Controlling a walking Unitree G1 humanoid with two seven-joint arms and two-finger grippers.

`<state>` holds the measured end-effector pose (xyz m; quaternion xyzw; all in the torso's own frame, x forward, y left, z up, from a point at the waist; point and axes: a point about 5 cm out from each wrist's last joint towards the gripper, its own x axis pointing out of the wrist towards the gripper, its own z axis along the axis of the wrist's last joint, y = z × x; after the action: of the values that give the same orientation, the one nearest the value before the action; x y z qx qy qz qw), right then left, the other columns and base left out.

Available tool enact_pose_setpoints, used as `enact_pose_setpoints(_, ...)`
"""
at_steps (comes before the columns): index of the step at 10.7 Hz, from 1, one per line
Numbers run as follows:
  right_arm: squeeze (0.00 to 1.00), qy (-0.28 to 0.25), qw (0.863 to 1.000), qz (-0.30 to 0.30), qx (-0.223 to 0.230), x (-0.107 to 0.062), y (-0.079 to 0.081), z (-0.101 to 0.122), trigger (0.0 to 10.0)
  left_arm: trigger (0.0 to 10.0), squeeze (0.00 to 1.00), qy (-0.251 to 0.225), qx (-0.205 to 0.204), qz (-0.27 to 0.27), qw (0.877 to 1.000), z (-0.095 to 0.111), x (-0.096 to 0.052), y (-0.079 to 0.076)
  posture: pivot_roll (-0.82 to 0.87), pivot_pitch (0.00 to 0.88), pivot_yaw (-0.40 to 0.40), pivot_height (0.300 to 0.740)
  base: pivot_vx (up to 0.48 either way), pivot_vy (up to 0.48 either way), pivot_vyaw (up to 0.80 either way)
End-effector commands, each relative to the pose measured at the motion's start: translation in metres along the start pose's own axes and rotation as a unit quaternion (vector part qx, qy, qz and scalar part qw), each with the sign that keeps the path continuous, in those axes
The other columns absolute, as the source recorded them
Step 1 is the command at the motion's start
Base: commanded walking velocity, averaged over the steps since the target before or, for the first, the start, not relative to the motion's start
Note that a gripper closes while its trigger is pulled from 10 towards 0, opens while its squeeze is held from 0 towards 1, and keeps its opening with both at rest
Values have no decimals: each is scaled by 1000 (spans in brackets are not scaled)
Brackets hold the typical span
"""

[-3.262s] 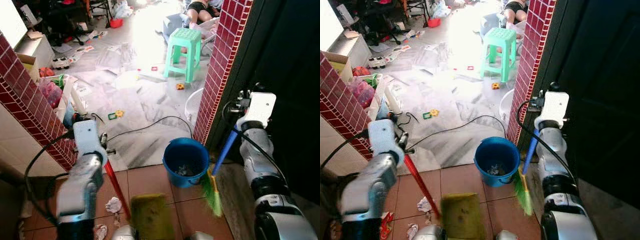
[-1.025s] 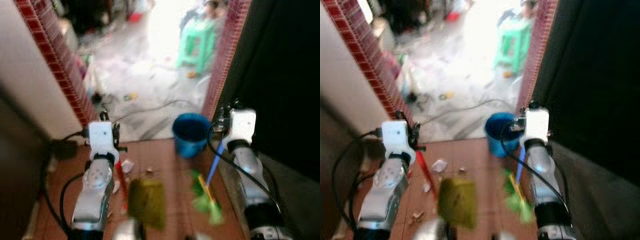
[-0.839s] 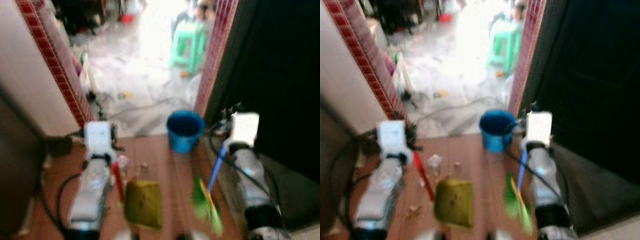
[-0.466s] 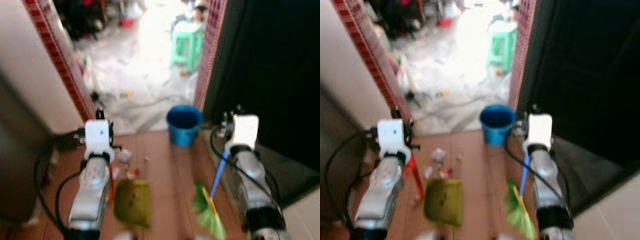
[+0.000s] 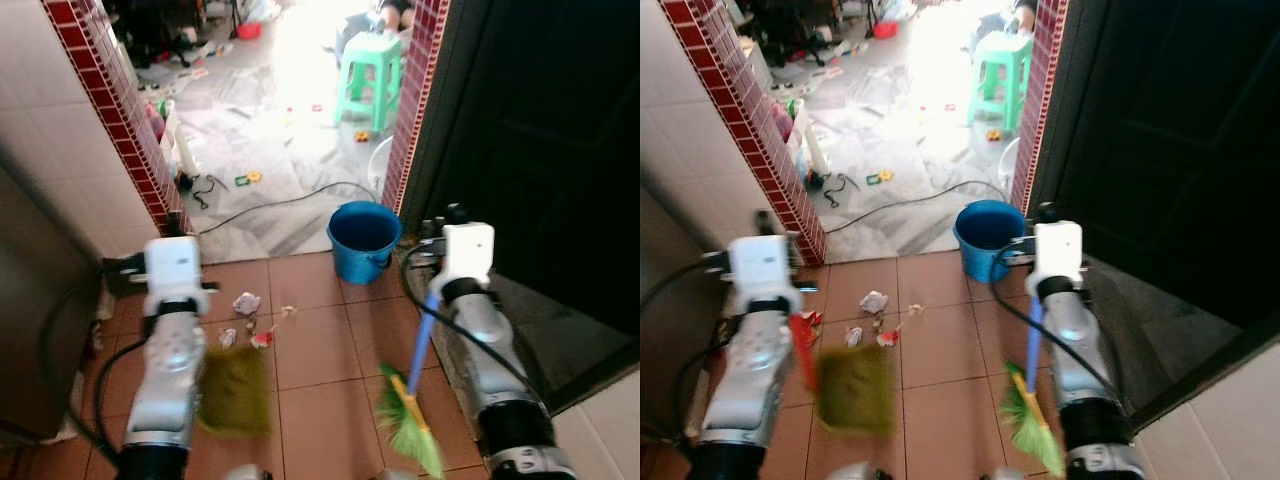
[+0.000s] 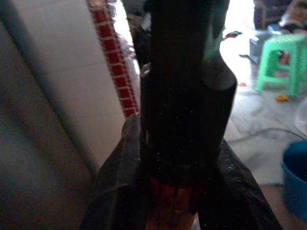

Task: Sweep floor

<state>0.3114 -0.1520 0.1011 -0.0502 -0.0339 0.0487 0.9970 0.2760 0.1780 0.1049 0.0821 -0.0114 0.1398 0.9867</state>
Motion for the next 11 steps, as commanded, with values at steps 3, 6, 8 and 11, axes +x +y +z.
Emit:
enact_pose_setpoints(3,0,-30,999,19,18,4,13,9,10000,10000,0,-3,-12,19,1000,-3,-2,0,-51,0,43,740,0,0,0)
enact_pose_setpoints(6,0,-29,999,14,14,6,8,9,10000,10000,0,-8,-23,5,1000,-3,1,-3,-62,0,46,740,0,271,0)
enact_pose_setpoints(8,0,-33,999,18,14,7,9,11,10000,10000,0,-9,-33,15,999,1,4,-3,-65,0,48,740,0,480,0)
enact_pose_setpoints(11,0,-49,999,21,11,9,15,15,10000,10000,0,-10,-29,19,999,-3,3,-6,-64,0,49,740,0,480,0)
